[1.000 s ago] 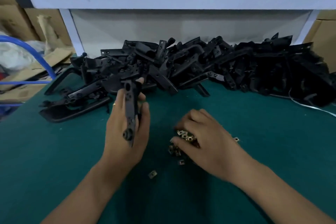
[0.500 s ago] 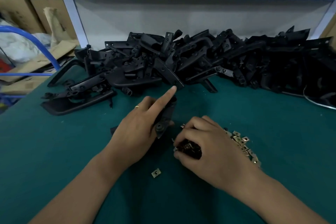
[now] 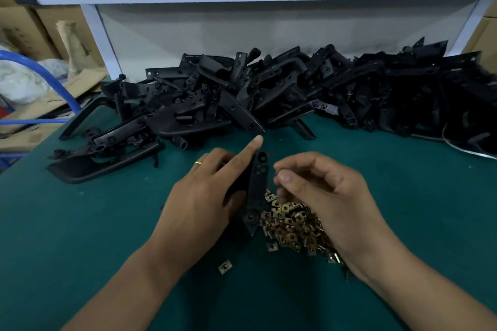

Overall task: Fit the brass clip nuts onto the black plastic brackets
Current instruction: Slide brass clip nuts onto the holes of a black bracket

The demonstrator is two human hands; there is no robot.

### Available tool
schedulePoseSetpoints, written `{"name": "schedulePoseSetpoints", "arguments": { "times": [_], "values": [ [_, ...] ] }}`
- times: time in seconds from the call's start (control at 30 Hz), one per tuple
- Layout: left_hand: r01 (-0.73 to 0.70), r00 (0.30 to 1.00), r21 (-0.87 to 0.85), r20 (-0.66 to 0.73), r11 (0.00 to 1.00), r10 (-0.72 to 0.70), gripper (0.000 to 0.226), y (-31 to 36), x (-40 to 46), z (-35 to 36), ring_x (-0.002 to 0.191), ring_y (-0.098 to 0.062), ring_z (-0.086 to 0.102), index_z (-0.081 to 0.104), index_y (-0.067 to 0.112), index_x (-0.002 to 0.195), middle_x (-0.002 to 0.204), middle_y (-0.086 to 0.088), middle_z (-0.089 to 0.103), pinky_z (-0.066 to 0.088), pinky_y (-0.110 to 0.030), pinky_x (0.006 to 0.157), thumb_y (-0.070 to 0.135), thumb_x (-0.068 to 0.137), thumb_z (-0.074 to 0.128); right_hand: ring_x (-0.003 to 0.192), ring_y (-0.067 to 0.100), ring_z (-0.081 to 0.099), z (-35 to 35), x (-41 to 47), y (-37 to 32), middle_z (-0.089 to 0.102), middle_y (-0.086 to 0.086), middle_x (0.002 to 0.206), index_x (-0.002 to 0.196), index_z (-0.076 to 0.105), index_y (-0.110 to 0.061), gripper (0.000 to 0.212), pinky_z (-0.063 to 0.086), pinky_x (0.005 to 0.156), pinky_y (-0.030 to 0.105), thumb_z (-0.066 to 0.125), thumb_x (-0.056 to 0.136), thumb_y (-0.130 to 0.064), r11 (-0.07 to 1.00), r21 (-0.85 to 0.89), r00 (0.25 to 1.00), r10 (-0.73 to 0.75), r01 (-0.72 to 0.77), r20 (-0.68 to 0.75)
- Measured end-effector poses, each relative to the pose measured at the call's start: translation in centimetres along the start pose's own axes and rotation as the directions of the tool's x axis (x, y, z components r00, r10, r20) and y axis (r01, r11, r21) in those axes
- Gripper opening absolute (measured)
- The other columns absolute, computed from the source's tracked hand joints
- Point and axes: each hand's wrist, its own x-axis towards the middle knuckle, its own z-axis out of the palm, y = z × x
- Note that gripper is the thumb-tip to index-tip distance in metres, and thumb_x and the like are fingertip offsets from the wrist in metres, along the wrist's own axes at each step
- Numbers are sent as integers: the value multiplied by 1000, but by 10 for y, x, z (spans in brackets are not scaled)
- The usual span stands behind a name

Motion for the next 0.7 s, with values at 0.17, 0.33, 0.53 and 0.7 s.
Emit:
{"name": "schedulePoseSetpoints", "arguments": {
  "times": [0.17,0.33,0.53,0.7],
  "values": [
    [-9,1000,2,3,1000,9,90,6,0,1,96,-12,51,17,49,160,114,14,48,57,-38,66,27,86,63,85,22,77,0,1,3,79,11,96,101,84,-17,20,61,80,27,78,83,-23,993,95,997,71,-68,-31],
    [-7,1000,14,0,1000,7,90,6,0,2,93,-9,48,18,50,160,112,14,48,55,-36,65,28,86,65,85,22,77,0,2,5,79,12,95,100,83,-16,18,61,80,26,78,84,-24,993,89,995,86,-83,-40],
    [-21,1000,38,-2,999,21,91,7,0,3,95,-12,51,20,50,160,113,13,50,57,-39,66,28,85,67,80,22,76,-1,2,7,78,12,88,97,81,-14,12,61,77,26,79,87,-18,992,88,995,92,-90,-26],
    [-23,1000,16,6,1000,23,92,5,0,3,95,-12,52,19,51,159,115,14,49,57,-39,67,27,86,69,80,24,74,-1,4,9,76,11,88,96,80,-11,17,60,78,29,81,81,-20,988,129,996,83,-81,-15]
  ]
}}
